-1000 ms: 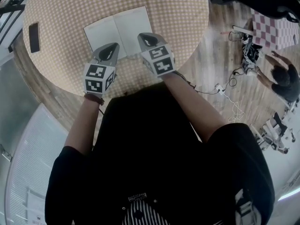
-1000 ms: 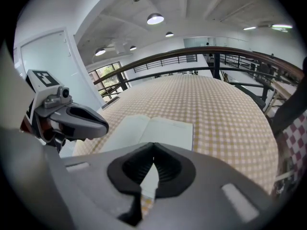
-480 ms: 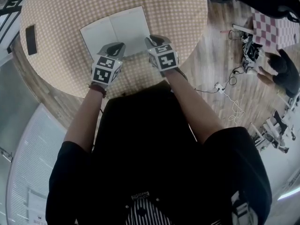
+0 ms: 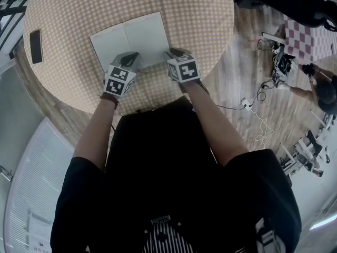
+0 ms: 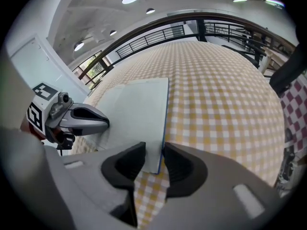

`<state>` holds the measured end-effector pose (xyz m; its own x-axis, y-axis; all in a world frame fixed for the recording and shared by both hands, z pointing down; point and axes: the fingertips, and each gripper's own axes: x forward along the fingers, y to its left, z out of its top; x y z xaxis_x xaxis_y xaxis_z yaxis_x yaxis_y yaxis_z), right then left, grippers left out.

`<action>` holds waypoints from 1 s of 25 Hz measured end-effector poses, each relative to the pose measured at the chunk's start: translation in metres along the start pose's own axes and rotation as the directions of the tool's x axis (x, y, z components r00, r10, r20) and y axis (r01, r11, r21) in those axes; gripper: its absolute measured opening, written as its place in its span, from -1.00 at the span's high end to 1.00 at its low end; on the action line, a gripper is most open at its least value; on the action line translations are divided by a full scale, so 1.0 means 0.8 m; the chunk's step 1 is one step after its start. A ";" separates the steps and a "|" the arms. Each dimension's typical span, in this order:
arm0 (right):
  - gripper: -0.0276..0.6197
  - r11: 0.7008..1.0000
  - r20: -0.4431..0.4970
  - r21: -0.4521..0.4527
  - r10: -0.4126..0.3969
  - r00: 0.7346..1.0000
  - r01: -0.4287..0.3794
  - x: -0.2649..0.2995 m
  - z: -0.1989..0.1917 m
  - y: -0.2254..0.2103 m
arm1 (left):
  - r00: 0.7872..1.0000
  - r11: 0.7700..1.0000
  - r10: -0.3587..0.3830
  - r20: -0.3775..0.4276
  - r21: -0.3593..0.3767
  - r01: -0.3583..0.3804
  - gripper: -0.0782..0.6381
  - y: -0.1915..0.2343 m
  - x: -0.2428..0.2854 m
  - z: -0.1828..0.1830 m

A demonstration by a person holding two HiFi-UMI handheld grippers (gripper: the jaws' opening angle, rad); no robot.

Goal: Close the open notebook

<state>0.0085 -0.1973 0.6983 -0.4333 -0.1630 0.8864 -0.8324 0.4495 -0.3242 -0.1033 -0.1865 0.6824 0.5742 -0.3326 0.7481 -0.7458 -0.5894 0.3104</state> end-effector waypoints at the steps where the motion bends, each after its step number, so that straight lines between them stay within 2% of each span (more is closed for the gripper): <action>1: 0.56 1.000 -0.001 -0.001 -0.004 1.000 0.004 0.000 0.000 0.000 | 1.000 1.000 -0.005 0.005 0.005 0.004 0.77 0.000 0.001 -0.001; 4: 0.55 1.000 -0.003 -0.005 -0.001 1.000 0.001 0.001 0.000 0.003 | 1.000 1.000 -0.016 0.015 0.026 0.015 0.77 0.000 0.002 -0.003; 7: 0.42 0.999 -0.003 0.009 0.046 0.999 -0.046 0.000 0.003 0.008 | 0.999 0.999 -0.023 0.024 0.042 0.022 0.78 0.001 0.002 -0.002; 10: 0.42 0.994 -0.014 0.008 0.105 0.994 -0.105 -0.003 0.000 0.017 | 1.000 0.998 -0.016 0.021 0.053 0.015 0.78 -0.001 0.000 -0.007; 15: 0.41 0.975 0.014 0.096 0.202 0.979 -0.202 -0.001 0.003 0.022 | 0.999 0.997 -0.019 0.051 0.080 0.015 0.78 -0.002 0.001 -0.001; 16: 0.41 0.977 0.018 0.090 0.192 0.981 -0.193 -0.002 0.005 0.020 | 0.998 0.996 -0.021 0.053 0.083 0.016 0.78 -0.003 0.000 0.000; 19: 0.41 0.995 0.026 0.018 0.101 0.995 -0.101 -0.003 0.017 0.008 | 0.998 0.995 -0.024 0.053 0.098 0.019 0.78 -0.006 -0.002 0.001; 22: 0.40 0.995 0.014 0.016 0.100 0.995 -0.100 0.006 0.025 0.007 | 0.998 0.994 -0.029 0.058 0.111 0.023 0.78 -0.004 -0.002 0.001; 25: 0.42 0.998 0.026 0.009 0.061 0.998 -0.061 0.007 0.029 0.000 | 0.998 0.991 -0.032 0.051 0.133 0.025 0.78 -0.007 -0.004 -0.004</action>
<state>-0.0017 -0.2185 0.6961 -0.4924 -0.1584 0.8559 -0.8073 0.4505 -0.3811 -0.1018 -0.1795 0.6802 0.6141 -0.3503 0.7072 -0.6797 -0.6902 0.2483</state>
